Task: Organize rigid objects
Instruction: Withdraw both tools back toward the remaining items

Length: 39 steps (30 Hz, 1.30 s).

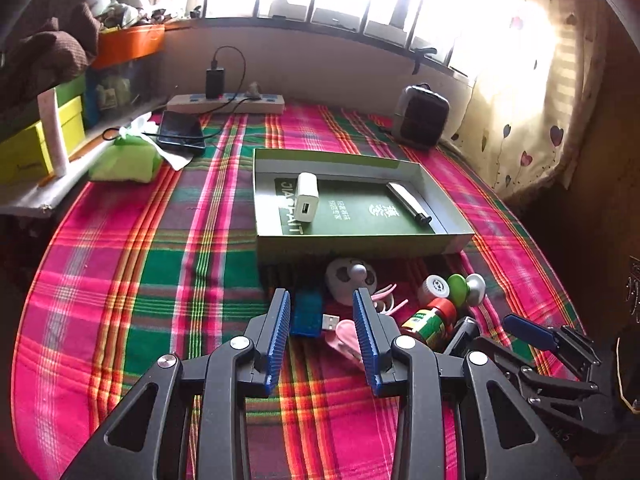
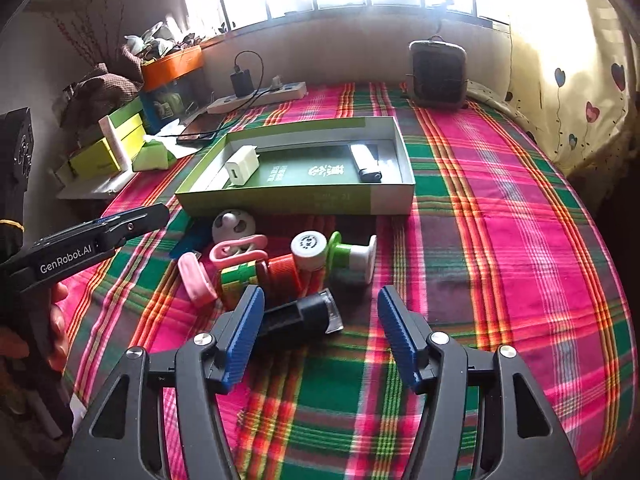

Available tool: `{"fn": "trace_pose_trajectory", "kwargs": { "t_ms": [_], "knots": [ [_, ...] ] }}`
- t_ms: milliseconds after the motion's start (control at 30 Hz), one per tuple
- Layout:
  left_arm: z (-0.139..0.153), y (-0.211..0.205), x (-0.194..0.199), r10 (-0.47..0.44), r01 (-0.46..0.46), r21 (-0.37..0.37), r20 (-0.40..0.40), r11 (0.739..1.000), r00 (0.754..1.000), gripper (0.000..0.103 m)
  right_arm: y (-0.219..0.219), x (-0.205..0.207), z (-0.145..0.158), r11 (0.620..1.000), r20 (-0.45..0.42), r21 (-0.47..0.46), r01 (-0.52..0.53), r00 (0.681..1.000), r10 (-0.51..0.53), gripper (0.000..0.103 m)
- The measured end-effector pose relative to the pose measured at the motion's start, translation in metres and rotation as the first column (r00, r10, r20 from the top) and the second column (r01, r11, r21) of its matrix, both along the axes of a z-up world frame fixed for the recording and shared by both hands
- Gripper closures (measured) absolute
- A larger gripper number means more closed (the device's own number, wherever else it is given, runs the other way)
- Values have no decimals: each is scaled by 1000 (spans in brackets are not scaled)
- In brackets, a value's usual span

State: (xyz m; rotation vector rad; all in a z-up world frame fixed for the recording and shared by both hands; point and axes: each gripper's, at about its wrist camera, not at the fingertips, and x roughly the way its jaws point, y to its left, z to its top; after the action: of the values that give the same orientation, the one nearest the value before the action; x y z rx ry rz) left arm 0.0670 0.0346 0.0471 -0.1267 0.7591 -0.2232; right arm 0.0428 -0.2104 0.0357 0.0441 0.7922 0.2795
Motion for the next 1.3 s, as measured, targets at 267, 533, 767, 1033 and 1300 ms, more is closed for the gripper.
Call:
{"fn": "trace_pose_trajectory", "kwargs": {
  "t_ms": [267, 533, 767, 1033, 1300],
  "knots": [
    [-8, 12, -16, 10, -10, -11, -12, 1000, 1000, 71, 23, -5, -15, 999, -42, 5, 42, 998, -42, 42],
    [-11, 16, -18, -1, 1, -22, -20, 1000, 1000, 71, 38, -1, -25, 993, -50, -86, 74, 996, -79, 38],
    [-12, 6, -17, -49, 48, -23, -25, 999, 998, 71, 28, -11, -24, 982, -35, -143, 123, 991, -129, 36],
    [-13, -9, -15, -100, 100, -21, -31, 995, 994, 71, -1, -21, -22, 968, -32, -141, 209, 976, -215, 36],
    [-13, -18, -12, -117, 117, -8, -38, 993, 992, 71, 1, -10, -25, 970, -35, -119, 211, 976, -216, 36]
  ]
}}
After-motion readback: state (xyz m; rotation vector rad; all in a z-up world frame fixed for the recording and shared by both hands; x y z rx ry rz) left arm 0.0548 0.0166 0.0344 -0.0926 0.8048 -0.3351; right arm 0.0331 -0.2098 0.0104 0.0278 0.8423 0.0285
